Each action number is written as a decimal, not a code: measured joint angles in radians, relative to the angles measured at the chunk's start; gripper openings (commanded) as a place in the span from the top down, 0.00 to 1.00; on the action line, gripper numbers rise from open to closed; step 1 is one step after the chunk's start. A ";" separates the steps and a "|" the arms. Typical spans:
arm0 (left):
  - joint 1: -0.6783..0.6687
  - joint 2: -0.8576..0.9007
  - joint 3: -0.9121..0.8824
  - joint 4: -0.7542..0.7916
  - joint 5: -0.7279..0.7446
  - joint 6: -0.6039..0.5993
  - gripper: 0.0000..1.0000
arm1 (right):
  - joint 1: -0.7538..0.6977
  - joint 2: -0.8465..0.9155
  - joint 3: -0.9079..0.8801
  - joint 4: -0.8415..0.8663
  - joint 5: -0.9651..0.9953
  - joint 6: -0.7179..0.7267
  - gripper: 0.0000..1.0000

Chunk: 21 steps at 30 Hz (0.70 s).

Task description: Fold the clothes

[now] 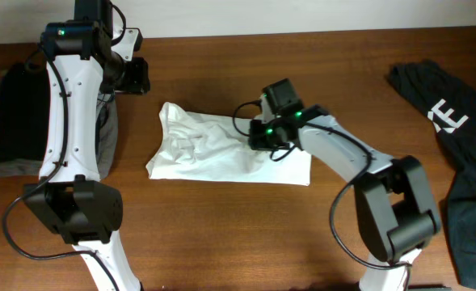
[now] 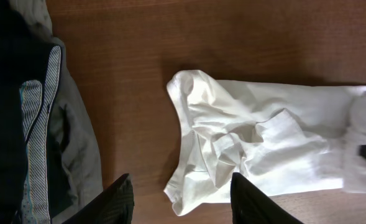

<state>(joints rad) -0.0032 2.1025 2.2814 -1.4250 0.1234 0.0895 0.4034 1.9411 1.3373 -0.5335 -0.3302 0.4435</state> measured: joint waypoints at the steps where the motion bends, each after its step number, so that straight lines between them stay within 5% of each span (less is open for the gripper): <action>1: 0.000 0.000 0.000 0.000 0.000 0.000 0.49 | 0.029 0.023 0.000 0.022 -0.001 0.013 0.49; 4: 0.000 0.000 0.000 -0.002 0.000 0.000 0.49 | 0.014 0.012 0.007 0.027 -0.063 0.027 0.55; 8: 0.000 0.000 0.000 -0.009 0.000 0.000 0.49 | -0.169 -0.187 0.028 -0.167 -0.113 0.017 0.92; 10: 0.000 0.000 0.000 -0.021 -0.006 0.000 0.49 | -0.191 -0.175 0.028 -0.200 -0.101 0.012 0.94; 12: 0.000 -0.001 0.000 -0.058 -0.015 0.000 0.38 | -0.161 -0.116 0.003 -0.140 -0.093 0.024 0.93; 17: 0.000 -0.001 0.000 -0.145 -0.024 0.008 0.29 | 0.110 0.122 -0.029 0.187 -0.141 0.112 0.93; 21: 0.000 -0.001 0.000 -0.165 -0.023 0.008 0.28 | 0.146 0.081 0.007 0.078 -0.219 -0.007 0.88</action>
<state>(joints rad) -0.0032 2.1017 2.2814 -1.5898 0.1001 0.0971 0.5495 2.0220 1.3445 -0.4553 -0.5495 0.4362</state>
